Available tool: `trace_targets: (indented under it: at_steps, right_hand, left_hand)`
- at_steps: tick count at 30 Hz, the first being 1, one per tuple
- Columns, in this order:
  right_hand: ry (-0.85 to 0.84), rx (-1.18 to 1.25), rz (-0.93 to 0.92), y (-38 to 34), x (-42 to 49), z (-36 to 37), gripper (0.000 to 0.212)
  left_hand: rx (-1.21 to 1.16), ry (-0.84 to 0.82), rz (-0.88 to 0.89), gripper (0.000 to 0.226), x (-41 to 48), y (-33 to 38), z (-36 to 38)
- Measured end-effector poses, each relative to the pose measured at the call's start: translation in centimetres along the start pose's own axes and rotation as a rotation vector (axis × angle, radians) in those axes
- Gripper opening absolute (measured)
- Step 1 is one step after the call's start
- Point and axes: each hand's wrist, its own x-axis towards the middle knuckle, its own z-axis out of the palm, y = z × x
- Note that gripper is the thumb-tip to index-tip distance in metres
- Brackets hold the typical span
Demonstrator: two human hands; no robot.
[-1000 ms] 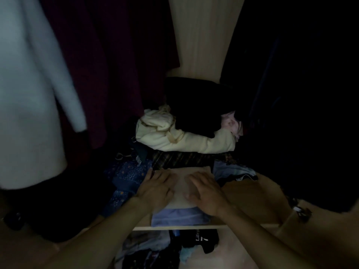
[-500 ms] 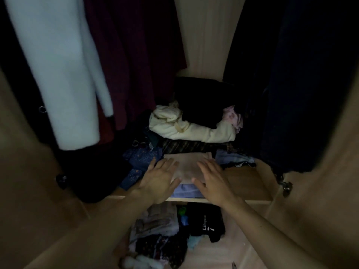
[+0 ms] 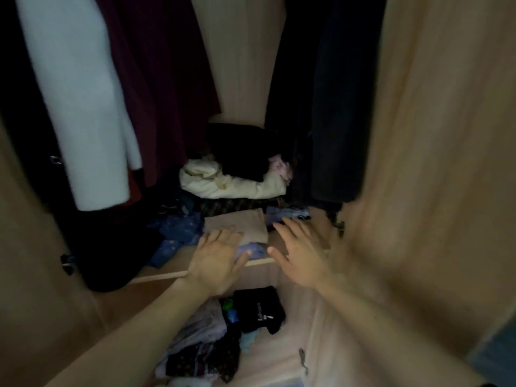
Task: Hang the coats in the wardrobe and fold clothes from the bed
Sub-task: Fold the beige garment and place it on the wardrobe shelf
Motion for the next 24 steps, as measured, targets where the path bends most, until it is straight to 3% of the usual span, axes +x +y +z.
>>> trace_targets:
  at_steps: [3,6,11,20,24]
  right_hand:
    - [0.003,-0.079,0.045,0.4,-3.5,-3.1,0.065]
    - [0.032,-0.113,0.064,0.8,-6.4,-6.8,0.063]
    - [0.115,-0.150,0.106,1.7,-10.2,-11.8,0.062]
    - [0.271,-0.200,0.080,5.7,-16.5,-18.5,0.061]
    - [0.290,-0.304,0.099,9.0,-18.7,-21.6,0.060]
  left_hand:
    - [-0.060,0.023,0.032,0.081,-1.6,1.7,-0.7]
    - [-0.138,0.070,0.016,0.065,-2.7,4.2,-1.8]
    - [-0.140,0.054,0.079,0.056,-3.1,8.6,-3.8]
    - [-0.102,0.078,0.149,0.053,-0.4,18.6,-7.0]
    - [-0.091,0.173,0.219,0.050,1.5,23.5,-9.5]
